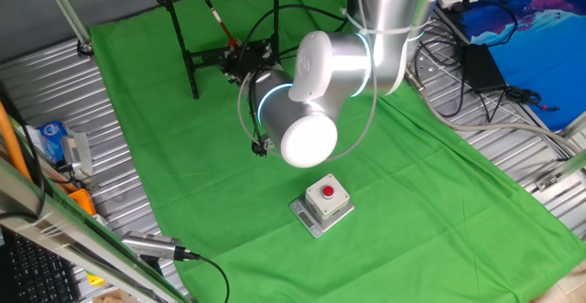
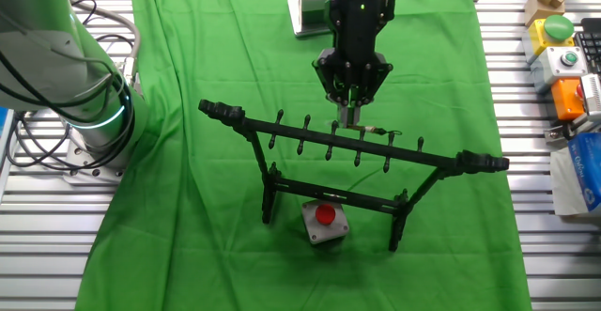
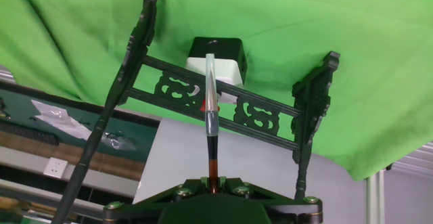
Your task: Place the brush on the pen rack
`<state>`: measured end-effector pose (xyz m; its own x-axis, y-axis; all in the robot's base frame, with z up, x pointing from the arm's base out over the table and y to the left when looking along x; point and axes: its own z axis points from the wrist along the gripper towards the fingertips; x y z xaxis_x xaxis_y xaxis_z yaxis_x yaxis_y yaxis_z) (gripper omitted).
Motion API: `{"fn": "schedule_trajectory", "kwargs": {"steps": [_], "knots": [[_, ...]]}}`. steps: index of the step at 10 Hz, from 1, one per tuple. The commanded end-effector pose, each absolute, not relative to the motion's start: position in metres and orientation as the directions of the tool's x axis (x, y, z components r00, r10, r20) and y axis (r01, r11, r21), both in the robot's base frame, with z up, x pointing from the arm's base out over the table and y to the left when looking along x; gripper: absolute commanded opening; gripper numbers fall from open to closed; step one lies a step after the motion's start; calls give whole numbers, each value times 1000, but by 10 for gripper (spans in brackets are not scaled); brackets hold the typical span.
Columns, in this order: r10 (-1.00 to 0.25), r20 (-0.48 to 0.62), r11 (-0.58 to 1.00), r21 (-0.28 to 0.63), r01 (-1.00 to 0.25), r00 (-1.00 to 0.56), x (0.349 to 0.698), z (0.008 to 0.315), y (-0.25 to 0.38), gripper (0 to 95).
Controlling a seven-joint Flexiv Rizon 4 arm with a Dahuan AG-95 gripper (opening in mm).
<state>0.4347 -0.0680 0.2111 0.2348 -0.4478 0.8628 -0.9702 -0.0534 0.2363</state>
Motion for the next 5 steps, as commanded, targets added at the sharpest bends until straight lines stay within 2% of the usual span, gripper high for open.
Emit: {"fn": "schedule_trajectory", "kwargs": {"steps": [1,5], "knots": [[-449,863,-54,232,-971,231,434,210,-69,0],[-456,861,-58,225,-973,226,436,207,-72,0]]}}
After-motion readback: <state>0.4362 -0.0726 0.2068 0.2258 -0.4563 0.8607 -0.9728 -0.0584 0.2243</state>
